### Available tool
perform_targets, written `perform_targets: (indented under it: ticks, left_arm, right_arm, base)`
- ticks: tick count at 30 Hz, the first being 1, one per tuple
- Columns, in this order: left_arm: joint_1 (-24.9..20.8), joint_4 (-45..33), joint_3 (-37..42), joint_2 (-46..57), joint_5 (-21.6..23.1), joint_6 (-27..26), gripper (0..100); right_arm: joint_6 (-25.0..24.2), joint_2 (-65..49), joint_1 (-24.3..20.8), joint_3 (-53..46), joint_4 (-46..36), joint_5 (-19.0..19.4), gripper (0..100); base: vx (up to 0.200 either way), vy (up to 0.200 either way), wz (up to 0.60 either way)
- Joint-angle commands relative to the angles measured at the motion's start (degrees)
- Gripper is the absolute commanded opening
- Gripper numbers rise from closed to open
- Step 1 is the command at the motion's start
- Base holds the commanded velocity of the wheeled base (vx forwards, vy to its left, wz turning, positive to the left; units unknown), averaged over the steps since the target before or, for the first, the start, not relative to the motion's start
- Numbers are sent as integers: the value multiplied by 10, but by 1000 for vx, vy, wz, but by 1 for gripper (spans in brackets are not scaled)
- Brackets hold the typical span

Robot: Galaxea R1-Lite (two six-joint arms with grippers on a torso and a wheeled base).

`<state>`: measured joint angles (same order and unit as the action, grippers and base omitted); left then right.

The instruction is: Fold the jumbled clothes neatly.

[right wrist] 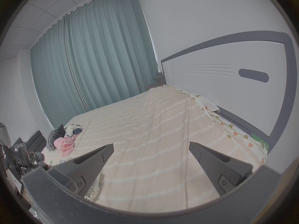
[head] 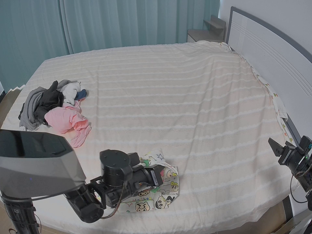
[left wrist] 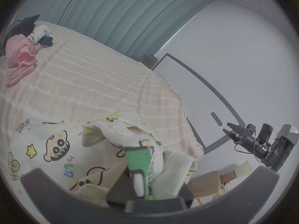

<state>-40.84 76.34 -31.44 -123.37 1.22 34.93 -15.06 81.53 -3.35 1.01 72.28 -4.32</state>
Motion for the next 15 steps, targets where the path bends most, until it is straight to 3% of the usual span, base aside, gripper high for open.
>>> perform_targets:
  ticks: [1, 9, 10, 15]
  left_arm:
    - [-25, -4, -34, -72, -10, 3, 0]
    - [-21, -3, -49, -93, -23, 8, 0]
    - [-21, -3, -49, -93, -23, 8, 100]
    - [-20, 1, -61, -97, -38, 8, 100]
  right_arm:
    - [0, 1, 0, -10, 0, 0, 100]
    - [0, 2, -1, -10, 0, 0, 100]
    - [0, 2, 0, -10, 0, 0, 100]
    - [-1, 2, -1, -10, -1, 0, 100]
  base:
    - [0, 0, 0]
    - [0, 0, 0]
    - [0, 0, 0]
    - [0, 0, 0]
